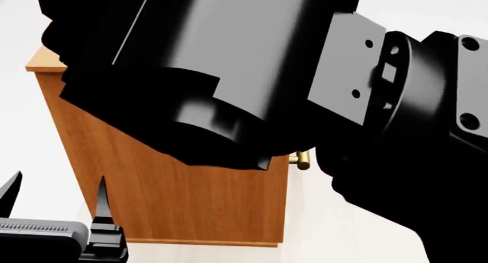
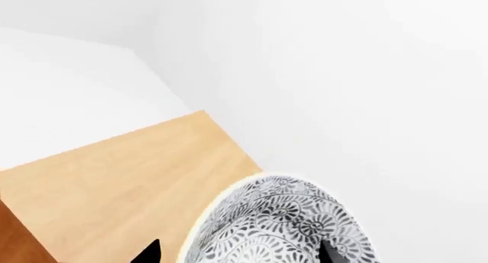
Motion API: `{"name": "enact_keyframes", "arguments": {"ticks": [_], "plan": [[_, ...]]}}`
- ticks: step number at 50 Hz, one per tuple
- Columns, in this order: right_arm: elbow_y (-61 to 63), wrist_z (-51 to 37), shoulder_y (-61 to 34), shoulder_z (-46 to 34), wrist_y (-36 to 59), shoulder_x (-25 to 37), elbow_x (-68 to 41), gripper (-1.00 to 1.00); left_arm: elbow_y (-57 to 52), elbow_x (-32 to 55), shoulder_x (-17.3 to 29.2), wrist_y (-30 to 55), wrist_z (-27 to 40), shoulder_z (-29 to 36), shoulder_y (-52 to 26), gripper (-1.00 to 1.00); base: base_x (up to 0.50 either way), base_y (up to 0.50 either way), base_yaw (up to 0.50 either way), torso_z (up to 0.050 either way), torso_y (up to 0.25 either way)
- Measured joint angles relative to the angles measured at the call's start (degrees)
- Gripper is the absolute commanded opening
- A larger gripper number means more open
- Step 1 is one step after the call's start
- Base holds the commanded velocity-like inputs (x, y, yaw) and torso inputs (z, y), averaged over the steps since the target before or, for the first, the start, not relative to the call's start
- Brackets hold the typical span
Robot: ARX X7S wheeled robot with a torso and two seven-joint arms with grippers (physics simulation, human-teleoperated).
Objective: Put the bowl on the top of the cabinet.
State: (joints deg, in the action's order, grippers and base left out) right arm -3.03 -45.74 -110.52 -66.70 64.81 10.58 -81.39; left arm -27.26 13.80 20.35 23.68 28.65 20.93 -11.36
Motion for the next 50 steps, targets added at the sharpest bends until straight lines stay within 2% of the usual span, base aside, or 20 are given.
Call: {"name": "enact_keyframes", "arguments": {"ticks": [29,50], "plan": [[2.4,-0.5,-0.7,1.3,-1.5,4.0,1.9,1.00,0.0,0.3,0.2,-0.2,0.4,0.3,0.0,1.00,0.00,0.00,0.00,0.000,0.000],[7.2,-5.9,-6.7,5.3,2.8,9.3,-4.1,1.00,-0.4,0.5,0.3,0.1,0.7,0.6,-0.2,1.00,0.00,0.00,0.00,0.000,0.000]]}}
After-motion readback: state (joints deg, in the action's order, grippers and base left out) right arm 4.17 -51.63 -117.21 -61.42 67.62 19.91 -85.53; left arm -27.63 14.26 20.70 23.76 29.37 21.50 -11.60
